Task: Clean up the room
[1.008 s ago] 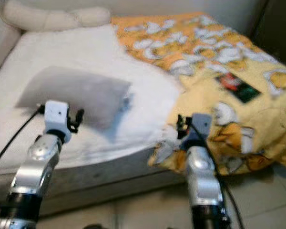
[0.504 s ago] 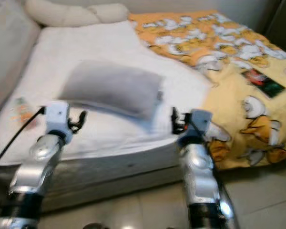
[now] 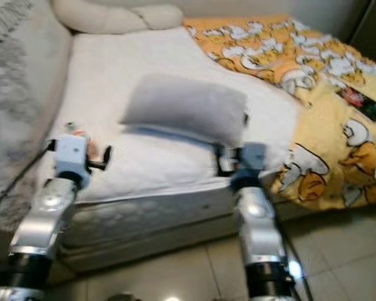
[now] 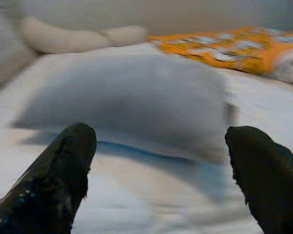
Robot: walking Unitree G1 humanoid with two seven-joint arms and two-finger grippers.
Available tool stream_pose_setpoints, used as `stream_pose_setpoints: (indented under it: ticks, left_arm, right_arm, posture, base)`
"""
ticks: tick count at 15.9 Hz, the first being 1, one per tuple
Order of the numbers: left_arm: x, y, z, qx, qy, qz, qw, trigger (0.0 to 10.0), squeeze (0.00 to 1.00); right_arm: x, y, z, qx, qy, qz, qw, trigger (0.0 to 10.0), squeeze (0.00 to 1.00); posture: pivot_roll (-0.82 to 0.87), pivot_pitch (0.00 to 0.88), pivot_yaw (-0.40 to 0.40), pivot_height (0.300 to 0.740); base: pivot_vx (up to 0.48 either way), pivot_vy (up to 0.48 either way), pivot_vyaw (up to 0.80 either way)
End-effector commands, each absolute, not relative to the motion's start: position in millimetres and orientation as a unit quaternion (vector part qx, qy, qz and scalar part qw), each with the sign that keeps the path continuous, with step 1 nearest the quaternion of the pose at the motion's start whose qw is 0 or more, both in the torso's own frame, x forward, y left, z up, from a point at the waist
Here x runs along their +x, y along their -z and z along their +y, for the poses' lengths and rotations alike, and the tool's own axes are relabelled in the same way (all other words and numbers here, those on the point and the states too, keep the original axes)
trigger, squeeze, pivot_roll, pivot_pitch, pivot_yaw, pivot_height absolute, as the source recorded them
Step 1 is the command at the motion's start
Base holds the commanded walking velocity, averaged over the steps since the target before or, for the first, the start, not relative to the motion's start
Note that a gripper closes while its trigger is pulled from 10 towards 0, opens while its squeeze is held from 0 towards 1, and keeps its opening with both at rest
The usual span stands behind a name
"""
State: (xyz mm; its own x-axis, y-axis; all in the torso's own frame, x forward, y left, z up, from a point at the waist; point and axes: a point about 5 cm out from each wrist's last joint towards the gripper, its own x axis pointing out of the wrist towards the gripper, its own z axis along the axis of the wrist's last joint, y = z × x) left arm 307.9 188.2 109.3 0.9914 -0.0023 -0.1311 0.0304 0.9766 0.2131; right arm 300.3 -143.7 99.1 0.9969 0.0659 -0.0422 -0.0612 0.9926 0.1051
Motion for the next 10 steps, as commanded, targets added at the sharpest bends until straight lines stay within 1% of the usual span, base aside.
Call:
stream_pose_setpoints:
  ticks: [1,5,8,9,10]
  left_arm:
    - [307.9,-111.3,179.2,0.104,0.026,0.054,0.993,10.0,0.91]
    - [307.5,-111.1,177.2,0.095,0.026,0.051,0.994,10.0,0.92]
    - [307.2,-110.6,175.1,0.091,0.03,0.05,0.994,10.0,0.93]
    - [307.2,-110.4,175.0,0.09,0.03,0.05,0.994,10.0,0.93]
    - [307.2,-110.2,175.4,0.09,0.03,0.05,0.994,10.0,0.93]
  right_arm:
    - [301.5,-104.0,-153.5,0.043,-0.021,0.01,0.999,10.0,1.0]
    - [301.6,-103.2,-155.8,0.034,-0.019,0.016,0.999,10.0,1.0]
    - [302.0,-102.4,-159.3,0.03,-0.011,0.018,0.999,10.0,1.0]
    - [302.1,-101.7,-160.2,0.027,-0.009,0.021,0.999,10.0,0.89]
    - [302.1,-100.9,-159.6,0.018,-0.014,0.024,0.999,10.0,0.58]
  posture:
    - [0.04,0.0,0.012,0.74]
    - [0.04,0.0,0.007,0.74]
    - [0.04,0.0,0.005,0.74]
    - [0.04,0.0,0.005,0.74]
    - [0.04,0.0,0.002,0.74]
  base:
    - [0.0,0.0,0.0]
    - [0.0,0.0,0.0]
    - [0.283,0.0,0.0]
    - [0.307,0.0,0.0]
    - [0.304,0.0,0.0]
